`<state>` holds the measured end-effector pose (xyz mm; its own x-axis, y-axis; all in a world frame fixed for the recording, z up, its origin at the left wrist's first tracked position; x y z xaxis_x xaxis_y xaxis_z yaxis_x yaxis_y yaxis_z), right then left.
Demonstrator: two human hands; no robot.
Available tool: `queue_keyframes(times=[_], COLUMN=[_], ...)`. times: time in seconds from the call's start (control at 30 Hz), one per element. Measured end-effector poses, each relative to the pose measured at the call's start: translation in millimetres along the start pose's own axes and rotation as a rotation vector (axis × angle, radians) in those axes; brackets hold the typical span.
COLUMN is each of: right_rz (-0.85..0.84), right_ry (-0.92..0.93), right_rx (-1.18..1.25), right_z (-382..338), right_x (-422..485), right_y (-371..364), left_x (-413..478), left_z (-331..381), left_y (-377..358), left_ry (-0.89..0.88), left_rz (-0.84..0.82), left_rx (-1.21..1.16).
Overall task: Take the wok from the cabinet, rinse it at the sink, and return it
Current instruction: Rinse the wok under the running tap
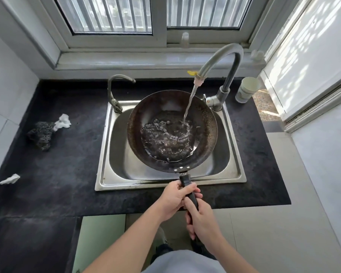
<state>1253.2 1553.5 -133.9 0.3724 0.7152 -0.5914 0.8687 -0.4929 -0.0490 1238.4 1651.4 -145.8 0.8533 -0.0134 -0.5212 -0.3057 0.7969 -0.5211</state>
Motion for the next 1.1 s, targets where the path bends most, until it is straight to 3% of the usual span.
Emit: queue_keyframes(times=[0.37, 0.57, 1.1], right_rz=[-0.015, -0.086, -0.034], right_ry=[-0.047, -0.062, -0.075], right_rx=[-0.009, -0.003, -0.054], right_z=[-3.6, -1.6, 10.5], right_x=[18.5, 16.8, 9.5], right_y=[5.7, -12.0, 16.4], left_x=[10.5, -8.0, 12.0], left_z=[2.5, -0.9, -10.1], left_y=[6.4, 21.6, -2.1], left_ry=[-0.088, -0.086, -0.055], left_rz=[0.142, 0.180, 0.104], left_rx=[-0.174, -0.121, -0.118])
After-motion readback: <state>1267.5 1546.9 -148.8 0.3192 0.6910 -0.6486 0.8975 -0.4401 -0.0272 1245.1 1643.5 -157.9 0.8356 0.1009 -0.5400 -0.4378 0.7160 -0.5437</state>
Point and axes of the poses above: each hand's wrist, its own x-axis towards the middle knuckle, its own y-axis out of the back of the hand, z = x × y, the point moved 8 cm from there along x, towards the middle knuckle, and after that the axes turned 15 degrees about -z, right-handed, at the moved point
